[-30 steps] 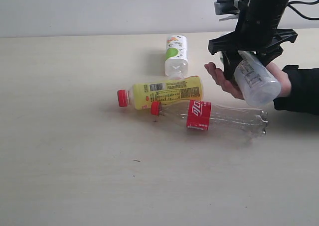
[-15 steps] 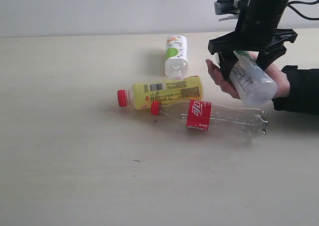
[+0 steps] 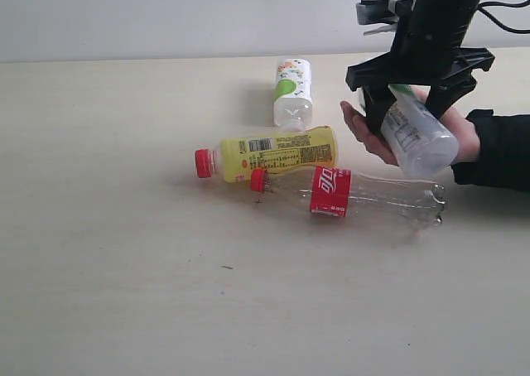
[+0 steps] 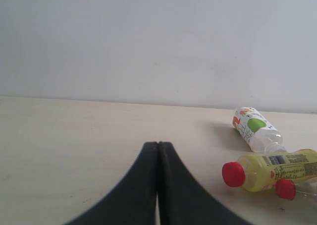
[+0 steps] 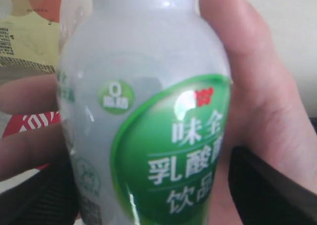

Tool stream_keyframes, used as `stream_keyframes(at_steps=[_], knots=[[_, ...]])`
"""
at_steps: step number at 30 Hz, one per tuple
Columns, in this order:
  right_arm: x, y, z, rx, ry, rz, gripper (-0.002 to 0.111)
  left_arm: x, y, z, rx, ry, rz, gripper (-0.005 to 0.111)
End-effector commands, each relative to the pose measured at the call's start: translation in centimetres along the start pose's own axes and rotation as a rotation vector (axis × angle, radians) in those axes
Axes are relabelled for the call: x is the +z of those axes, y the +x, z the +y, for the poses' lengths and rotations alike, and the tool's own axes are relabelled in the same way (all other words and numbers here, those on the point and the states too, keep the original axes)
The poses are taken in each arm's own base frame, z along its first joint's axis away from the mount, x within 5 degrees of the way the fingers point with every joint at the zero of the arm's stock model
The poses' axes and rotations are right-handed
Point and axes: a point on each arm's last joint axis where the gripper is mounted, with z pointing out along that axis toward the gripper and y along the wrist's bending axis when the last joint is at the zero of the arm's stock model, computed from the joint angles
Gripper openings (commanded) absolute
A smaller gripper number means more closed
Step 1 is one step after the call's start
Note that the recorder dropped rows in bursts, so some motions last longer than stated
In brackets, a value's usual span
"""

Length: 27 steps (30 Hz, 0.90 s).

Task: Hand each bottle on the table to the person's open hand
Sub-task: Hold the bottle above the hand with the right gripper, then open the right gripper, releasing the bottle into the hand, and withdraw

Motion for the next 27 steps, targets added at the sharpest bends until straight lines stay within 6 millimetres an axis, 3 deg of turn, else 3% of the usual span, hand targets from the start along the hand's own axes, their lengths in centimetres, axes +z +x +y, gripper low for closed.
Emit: stream_keyframes(at_steps=[1, 23, 25, 27], knots=[[-0.3, -0.1, -0.3, -0.009, 0.022, -0.014, 0.075, 0.0, 0.1, 0.0, -0.007, 0.0, -0.004, 0.0], [-7.3, 2.0, -0.3, -0.023, 0.019, -0.191, 0.074, 0.0, 0.1, 0.0, -0.007, 0.0, -0.004, 0.0], [-8.5, 2.5, -0.3, -0.038, 0.019, -0.223, 0.069, 0.0, 0.1, 0.0, -0.007, 0.0, -0.004, 0.0], [-9.5, 3.2, -0.3, -0.041, 0.019, -0.245, 0.055, 0.0, 0.1, 0.0, -0.007, 0.0, -0.004, 0.0]])
